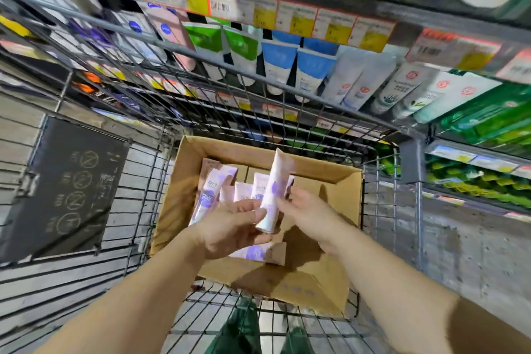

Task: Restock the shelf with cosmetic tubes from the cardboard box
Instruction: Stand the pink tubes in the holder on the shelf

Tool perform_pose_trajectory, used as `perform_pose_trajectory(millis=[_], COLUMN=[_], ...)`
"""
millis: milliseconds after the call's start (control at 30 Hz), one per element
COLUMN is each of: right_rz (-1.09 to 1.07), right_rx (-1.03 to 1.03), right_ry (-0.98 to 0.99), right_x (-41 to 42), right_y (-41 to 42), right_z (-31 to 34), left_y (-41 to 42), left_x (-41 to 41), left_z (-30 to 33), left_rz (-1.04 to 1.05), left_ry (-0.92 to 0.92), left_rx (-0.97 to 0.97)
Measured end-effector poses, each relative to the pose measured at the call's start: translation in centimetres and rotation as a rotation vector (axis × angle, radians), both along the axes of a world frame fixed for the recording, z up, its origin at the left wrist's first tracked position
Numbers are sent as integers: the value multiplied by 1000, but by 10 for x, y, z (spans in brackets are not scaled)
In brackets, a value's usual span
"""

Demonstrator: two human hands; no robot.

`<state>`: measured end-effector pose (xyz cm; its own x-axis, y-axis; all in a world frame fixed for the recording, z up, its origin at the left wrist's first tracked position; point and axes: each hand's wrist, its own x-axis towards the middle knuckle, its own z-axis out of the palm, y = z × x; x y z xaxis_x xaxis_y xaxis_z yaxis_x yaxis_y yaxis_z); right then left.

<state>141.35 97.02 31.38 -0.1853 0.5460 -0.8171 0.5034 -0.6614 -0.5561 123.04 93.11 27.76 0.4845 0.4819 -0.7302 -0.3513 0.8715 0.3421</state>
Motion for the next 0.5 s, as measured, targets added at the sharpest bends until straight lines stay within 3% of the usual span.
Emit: perform_pose_trajectory(millis=[100, 167, 267, 367, 433, 500], right_rz=[-209, -291, -278, -310, -301, -299], right_rx=[-138, -123, 25, 65, 86, 100], right_ry=[284, 312, 147, 86, 57, 34], right_x=[6, 7, 12, 23, 29, 36], right_y=[0, -1, -3, -7, -10, -14], right_z=[-1, 1, -7, -15, -18, -23], left_y=[2, 2, -3, -15, -26, -36], left_x=[8, 13, 17, 13, 8, 6], left_z=[13, 10, -9, -37, -54, -69], left_rz=[-37, -72, -218, -668, -943, -1075], left_ry=[-143, -61, 431, 1001, 1173, 1240], left_rx=[28, 67, 168, 364, 435, 446])
